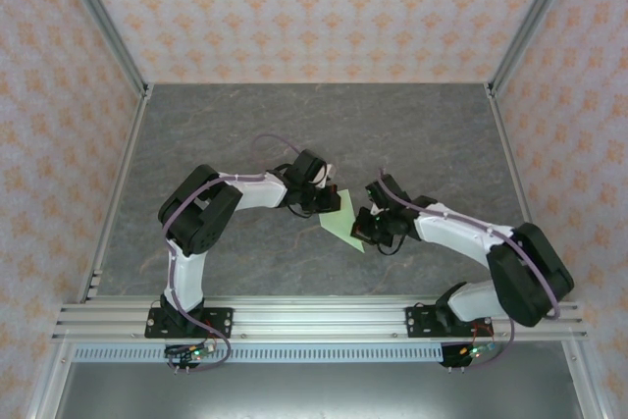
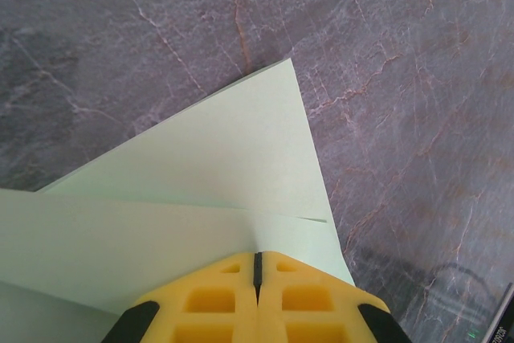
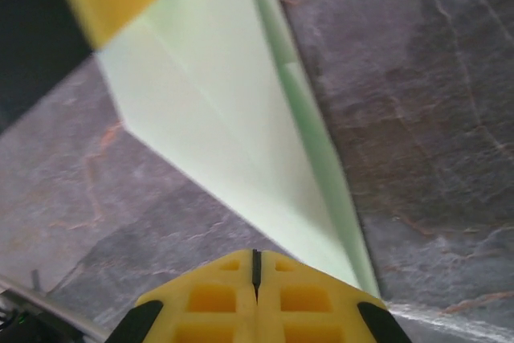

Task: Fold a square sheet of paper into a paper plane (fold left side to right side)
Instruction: Fourth fold the wing at the center of the table.

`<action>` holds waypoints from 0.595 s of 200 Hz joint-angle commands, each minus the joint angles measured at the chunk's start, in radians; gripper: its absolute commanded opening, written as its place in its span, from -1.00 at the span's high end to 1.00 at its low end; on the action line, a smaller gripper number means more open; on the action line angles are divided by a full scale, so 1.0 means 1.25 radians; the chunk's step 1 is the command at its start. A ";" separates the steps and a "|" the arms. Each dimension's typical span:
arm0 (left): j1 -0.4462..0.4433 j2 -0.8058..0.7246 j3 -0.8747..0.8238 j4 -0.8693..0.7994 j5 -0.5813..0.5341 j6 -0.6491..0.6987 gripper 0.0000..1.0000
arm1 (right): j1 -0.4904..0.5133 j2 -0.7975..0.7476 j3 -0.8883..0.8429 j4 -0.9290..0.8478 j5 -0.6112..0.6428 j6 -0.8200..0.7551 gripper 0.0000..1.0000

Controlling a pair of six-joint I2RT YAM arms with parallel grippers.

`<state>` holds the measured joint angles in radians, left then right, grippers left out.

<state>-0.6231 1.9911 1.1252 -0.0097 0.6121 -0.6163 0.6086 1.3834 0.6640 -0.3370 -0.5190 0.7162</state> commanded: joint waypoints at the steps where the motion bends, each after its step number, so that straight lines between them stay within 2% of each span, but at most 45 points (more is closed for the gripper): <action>1: 0.005 0.019 -0.013 -0.056 -0.093 0.014 1.00 | 0.004 0.006 -0.005 0.004 0.047 0.028 1.00; 119: 0.005 0.022 -0.004 -0.072 -0.105 0.021 1.00 | 0.004 0.010 -0.088 -0.043 0.050 0.010 1.00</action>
<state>-0.6239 1.9911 1.1252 -0.0105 0.6079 -0.6128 0.6086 1.4033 0.5972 -0.3172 -0.4953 0.7368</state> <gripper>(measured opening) 0.051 0.048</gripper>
